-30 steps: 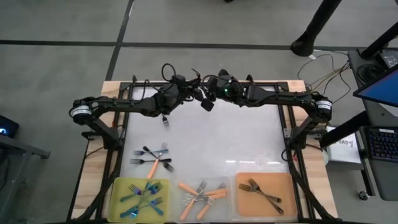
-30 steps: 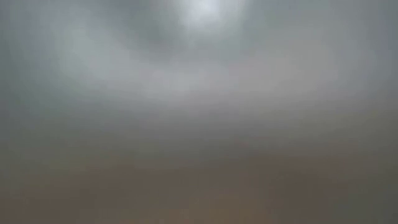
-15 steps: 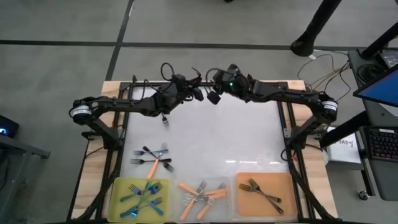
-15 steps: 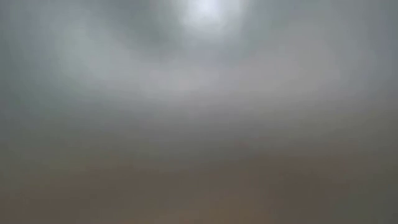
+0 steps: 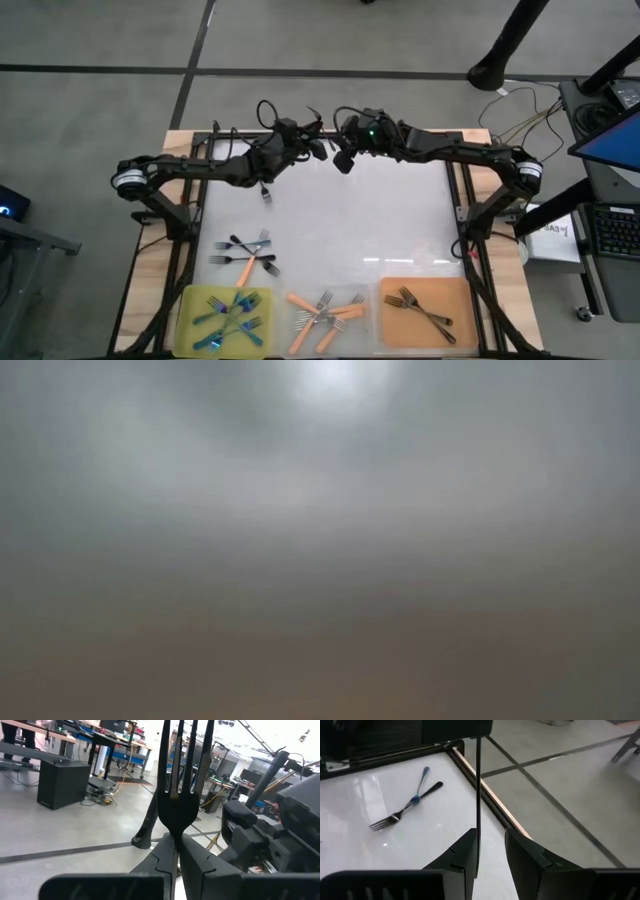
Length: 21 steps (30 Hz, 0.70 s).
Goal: Sort silverware by color (type)
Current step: Put the black fork into the orange bin
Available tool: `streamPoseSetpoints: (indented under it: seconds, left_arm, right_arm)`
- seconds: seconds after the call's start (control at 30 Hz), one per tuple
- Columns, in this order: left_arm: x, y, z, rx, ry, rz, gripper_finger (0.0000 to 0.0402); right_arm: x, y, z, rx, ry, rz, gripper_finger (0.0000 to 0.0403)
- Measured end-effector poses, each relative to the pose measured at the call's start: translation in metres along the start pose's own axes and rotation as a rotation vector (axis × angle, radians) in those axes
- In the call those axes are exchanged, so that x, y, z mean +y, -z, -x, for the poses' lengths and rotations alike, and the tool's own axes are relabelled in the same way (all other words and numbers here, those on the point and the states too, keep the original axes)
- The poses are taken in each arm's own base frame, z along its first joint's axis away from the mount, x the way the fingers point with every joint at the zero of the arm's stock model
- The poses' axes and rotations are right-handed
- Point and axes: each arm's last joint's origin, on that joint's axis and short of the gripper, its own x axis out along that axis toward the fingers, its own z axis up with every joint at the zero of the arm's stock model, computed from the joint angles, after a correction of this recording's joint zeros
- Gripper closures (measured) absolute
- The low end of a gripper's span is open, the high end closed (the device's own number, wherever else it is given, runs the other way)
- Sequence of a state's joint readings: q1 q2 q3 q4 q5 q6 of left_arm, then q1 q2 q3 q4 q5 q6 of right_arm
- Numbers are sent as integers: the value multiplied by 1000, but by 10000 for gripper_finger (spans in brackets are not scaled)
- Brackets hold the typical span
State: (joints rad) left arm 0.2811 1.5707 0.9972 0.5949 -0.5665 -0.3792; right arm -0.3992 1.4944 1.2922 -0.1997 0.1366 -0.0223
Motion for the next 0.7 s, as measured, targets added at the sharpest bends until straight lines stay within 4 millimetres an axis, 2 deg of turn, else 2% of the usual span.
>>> streamPoseSetpoints:
  seconds: [0.2,0.47,0.7]
  left_arm:
    - [-1,-2,0,-18,6,14,401]
    - [-2,-4,0,-30,22,33,401]
    - [-1,-3,0,-29,22,52,401]
  right_arm:
    - [0,-3,0,-36,-13,-18,312]
    - [5,0,-15,-64,-42,-31,312]
    - [4,-2,-15,-89,-33,6,312]
